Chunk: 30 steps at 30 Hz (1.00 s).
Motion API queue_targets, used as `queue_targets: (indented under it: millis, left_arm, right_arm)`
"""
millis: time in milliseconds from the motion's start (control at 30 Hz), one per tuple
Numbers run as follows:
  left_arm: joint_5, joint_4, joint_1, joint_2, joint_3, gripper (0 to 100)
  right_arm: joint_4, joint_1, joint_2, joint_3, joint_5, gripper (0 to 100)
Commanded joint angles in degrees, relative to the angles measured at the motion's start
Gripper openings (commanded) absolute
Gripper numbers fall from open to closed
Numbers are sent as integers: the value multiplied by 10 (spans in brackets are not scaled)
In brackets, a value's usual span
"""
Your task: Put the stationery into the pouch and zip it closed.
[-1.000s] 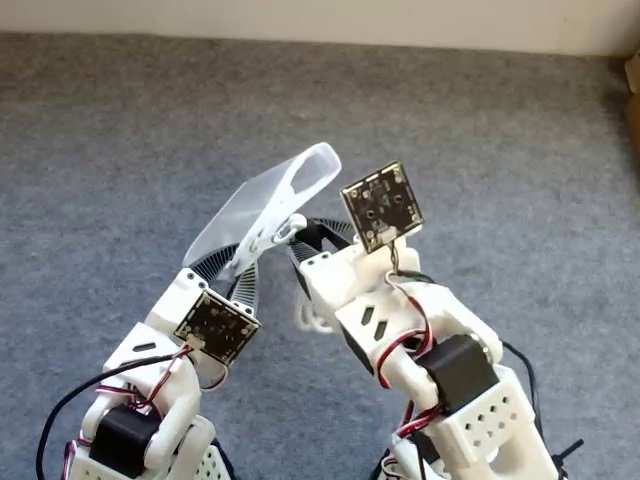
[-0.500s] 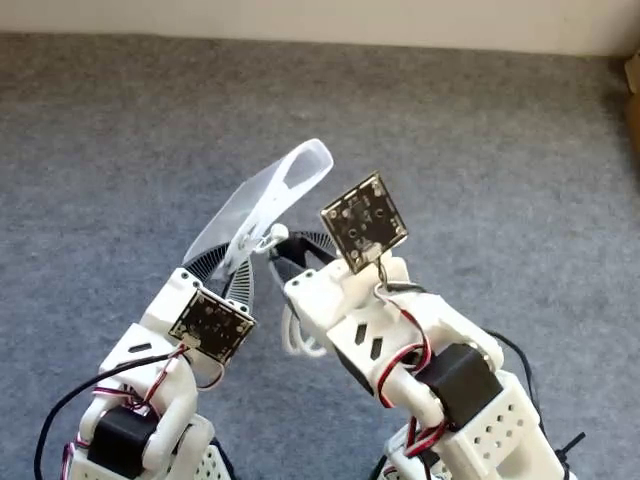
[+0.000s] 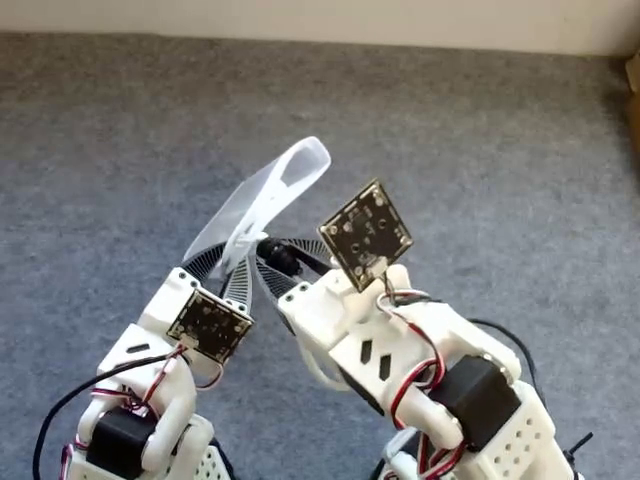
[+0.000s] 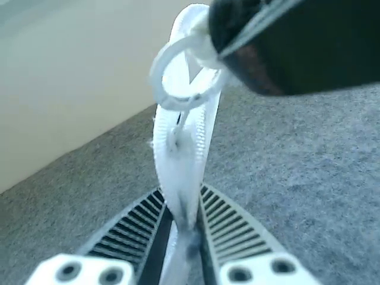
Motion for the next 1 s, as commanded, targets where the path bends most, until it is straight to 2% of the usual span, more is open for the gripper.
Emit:
queue_targets:
  millis: [0, 400, 967]
  left_arm:
    - [6, 8, -15, 0, 2, 5]
    - [6, 8, -15, 0, 2, 5]
    - [7, 8, -33, -1, 2, 5]
  right_arm:
    - [-81, 56, -1, -48, 9, 5]
    - [-224, 239, 150, 7, 4, 5]
    - [-343, 396, 276, 3, 8, 5]
